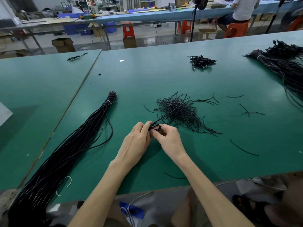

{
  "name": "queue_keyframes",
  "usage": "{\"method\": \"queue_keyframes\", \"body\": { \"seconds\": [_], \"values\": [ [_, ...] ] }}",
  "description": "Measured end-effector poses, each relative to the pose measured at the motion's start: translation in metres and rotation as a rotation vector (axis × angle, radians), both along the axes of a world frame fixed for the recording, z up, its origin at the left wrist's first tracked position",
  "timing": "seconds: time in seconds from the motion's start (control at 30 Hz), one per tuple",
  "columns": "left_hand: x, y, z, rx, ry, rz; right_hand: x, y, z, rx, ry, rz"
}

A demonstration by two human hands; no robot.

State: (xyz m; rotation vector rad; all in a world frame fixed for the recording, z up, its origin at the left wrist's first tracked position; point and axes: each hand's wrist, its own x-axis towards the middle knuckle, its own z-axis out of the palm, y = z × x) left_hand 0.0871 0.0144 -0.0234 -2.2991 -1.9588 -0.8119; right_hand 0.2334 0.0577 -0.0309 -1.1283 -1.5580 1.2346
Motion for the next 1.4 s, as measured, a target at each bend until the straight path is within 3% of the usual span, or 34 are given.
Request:
{"method": "queue_keyframes", "body": {
  "seconds": [0.47,0.8,1.17,1.4],
  "values": [
    [-0.003,-0.002,0.001,-0.011,0.070,-0.019,0.002,0.001,0.000,-0.010,0.061,0.043],
    [-0.003,0.002,-0.004,0.022,-0.022,0.013,0.001,0.003,-0.001,-0.013,0.012,0.079],
    [0.000,-0.004,0.002,0.102,-0.119,-0.034,0.004,0.004,0.012,-0.137,0.227,0.214],
    [-0.001,-0.001,-0.005,0.093,-0.153,-0.045,0.002,-0.001,0.006,-0.073,0.261,0.129]
  ]
}}
